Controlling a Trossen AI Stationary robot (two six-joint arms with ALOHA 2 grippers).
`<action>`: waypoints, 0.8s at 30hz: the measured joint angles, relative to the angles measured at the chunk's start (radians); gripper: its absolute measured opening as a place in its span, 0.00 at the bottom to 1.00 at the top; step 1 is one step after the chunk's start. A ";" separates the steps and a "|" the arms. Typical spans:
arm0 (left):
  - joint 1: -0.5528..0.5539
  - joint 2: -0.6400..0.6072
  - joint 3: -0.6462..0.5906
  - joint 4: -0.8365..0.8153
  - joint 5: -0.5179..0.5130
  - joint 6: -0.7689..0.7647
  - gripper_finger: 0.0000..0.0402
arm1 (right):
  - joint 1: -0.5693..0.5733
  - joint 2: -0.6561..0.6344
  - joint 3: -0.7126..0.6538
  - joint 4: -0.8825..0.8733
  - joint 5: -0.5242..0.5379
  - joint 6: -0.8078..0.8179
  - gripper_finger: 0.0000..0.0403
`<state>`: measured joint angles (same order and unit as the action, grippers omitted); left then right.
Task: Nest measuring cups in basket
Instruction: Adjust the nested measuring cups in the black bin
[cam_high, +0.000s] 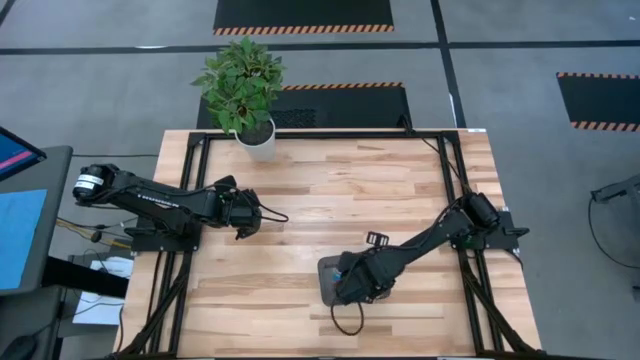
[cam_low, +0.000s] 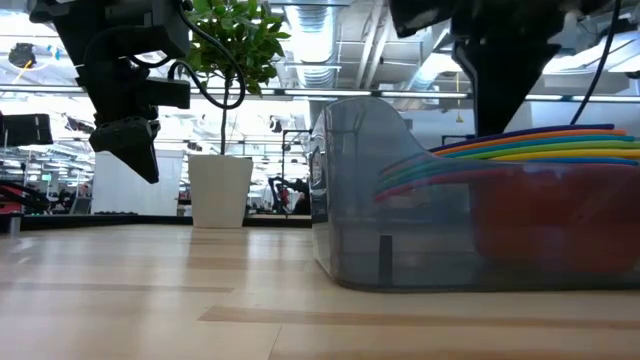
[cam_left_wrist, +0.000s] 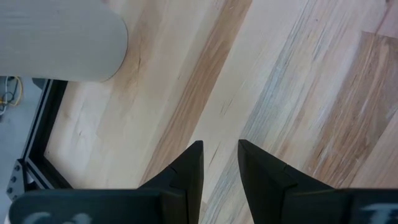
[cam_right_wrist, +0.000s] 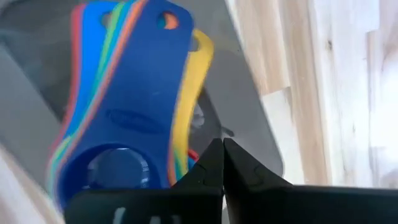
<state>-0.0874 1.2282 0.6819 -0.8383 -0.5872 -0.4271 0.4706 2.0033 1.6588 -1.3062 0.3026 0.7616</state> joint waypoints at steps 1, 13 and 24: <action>0.000 0.000 0.000 0.000 0.000 0.000 0.23 | -0.007 0.000 0.000 -0.003 -0.001 0.000 0.05; 0.000 0.000 0.000 0.000 0.000 0.006 0.23 | -0.068 0.014 0.000 0.005 -0.116 -0.010 0.03; 0.000 0.000 0.000 0.012 -0.001 0.016 0.23 | -0.081 0.014 0.000 0.026 -0.133 0.020 0.02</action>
<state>-0.0872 1.2282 0.6819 -0.8264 -0.5884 -0.4114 0.3895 2.0178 1.6585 -1.2802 0.1699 0.7821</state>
